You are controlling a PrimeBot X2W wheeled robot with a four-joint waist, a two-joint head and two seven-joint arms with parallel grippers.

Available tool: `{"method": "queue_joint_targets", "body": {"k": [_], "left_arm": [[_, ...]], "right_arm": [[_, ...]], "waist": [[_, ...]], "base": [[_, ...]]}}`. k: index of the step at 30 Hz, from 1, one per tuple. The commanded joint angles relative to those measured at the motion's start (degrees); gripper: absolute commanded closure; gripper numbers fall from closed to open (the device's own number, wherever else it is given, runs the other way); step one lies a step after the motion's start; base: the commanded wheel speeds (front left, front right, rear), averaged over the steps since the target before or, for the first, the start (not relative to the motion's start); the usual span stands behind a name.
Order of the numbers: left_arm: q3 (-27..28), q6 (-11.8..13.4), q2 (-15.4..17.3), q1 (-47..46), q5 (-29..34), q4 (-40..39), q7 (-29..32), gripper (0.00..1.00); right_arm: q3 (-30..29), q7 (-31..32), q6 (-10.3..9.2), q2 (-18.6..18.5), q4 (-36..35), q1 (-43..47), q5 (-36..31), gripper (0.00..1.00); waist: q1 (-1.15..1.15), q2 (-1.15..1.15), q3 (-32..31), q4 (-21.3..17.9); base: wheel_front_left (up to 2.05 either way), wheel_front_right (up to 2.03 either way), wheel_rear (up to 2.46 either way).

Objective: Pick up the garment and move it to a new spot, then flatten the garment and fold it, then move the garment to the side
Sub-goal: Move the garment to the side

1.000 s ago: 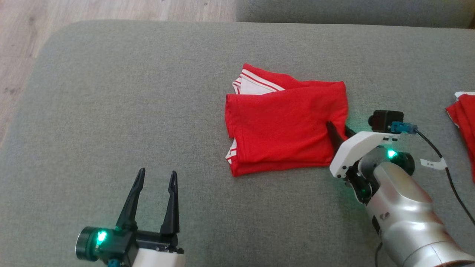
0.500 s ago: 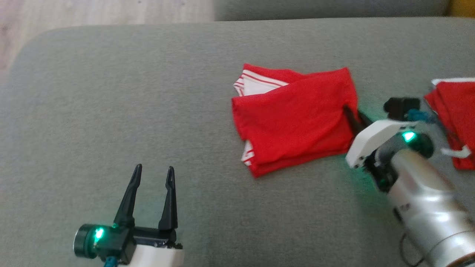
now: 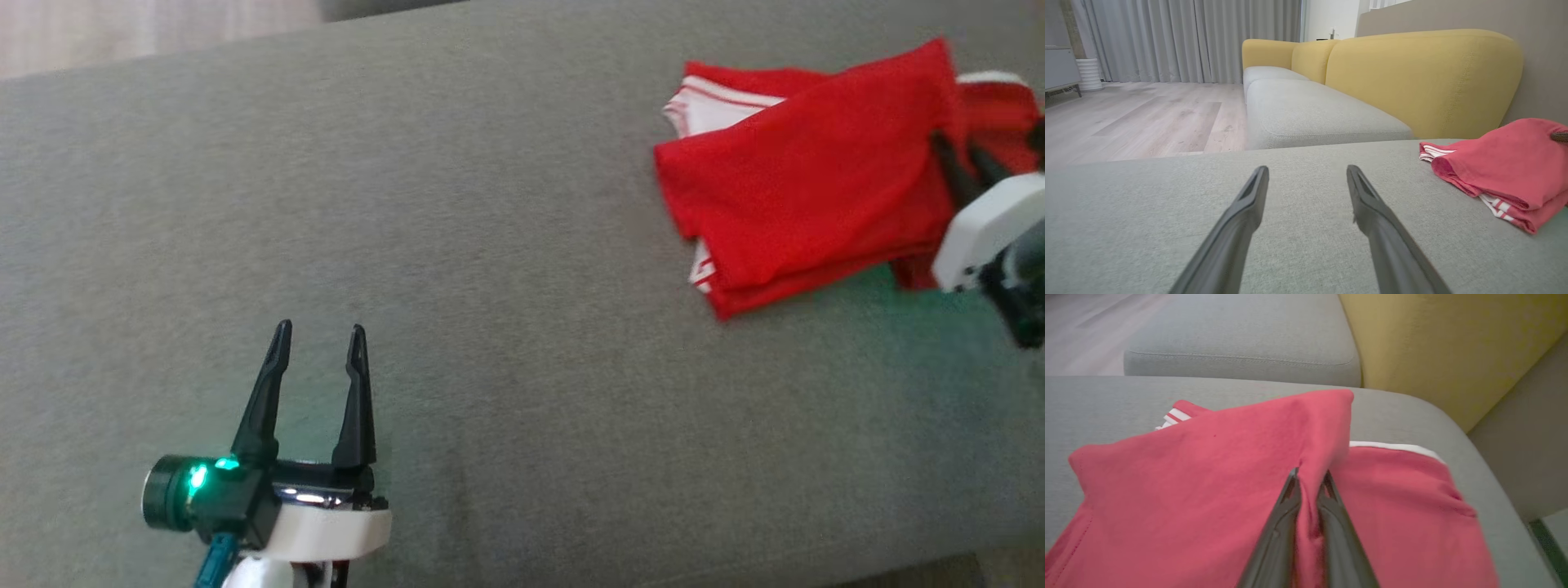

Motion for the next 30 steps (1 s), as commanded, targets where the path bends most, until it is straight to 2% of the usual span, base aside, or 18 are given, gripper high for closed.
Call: {"method": "queue_joint_targets", "body": {"k": [1,8,17,18,19,20,25,30], "left_arm": [[2.1,-0.4,-0.2,-1.9,0.5,-1.7,-0.3,0.00],[2.8,-1.4,-0.2,-3.6,1.3,-1.8,-0.3,0.00],[2.4,-2.1,-0.2,-5.0,0.9,-1.0,-0.3,0.00],[2.4,-2.0,-0.2,-4.9,0.8,-0.9,-0.3,0.00],[2.4,-2.0,-0.2,-4.9,0.7,-0.7,-0.3,0.00],[2.4,-1.9,-0.2,-4.8,0.5,-0.5,-0.3,0.00],[2.1,-1.7,-0.2,-4.2,-0.1,0.3,-0.3,0.00],[1.8,-1.0,-0.2,-3.5,-0.5,0.6,-0.3,0.00]], "right_arm": [[-0.2,0.3,-0.04,-2.5,-2.2,-1.4,-0.6,1.00],[-4.0,2.2,-0.04,-8.7,-5.3,-2.1,-2.2,1.00],[-12.2,4.2,-0.04,-12.7,-6.9,-1.5,-7.9,1.00],[-13.3,4.4,-0.04,-13.0,-6.9,-1.2,-8.9,0.86],[-14.4,4.6,-0.04,-13.1,-6.8,-0.9,-9.8,0.58],[-15.5,4.9,-0.04,-12.9,-6.7,-0.5,-10.7,0.00],[-20.0,4.8,-0.04,-9.2,-7.9,2.9,-15.5,0.00],[-22.2,3.6,-0.04,-2.3,-12.6,9.4,-19.0,0.00]], "waist": [[-0.01,0.00,1.5,-2.1],[-0.01,0.00,3.8,-3.8],[-0.01,0.00,5.2,-2.3],[-0.01,0.00,5.1,-2.1],[-0.01,0.00,4.9,-1.8],[-0.01,0.00,4.7,-1.6],[-0.01,0.00,2.7,-0.9],[-0.01,0.00,-0.1,0.1]], "base": [[0.00,0.00,0.00],[0.00,0.00,0.00],[0.00,0.00,0.00],[0.00,0.00,0.00],[0.00,0.00,0.00],[0.00,0.00,0.00],[0.00,0.00,0.00],[0.00,0.00,0.00]]}}
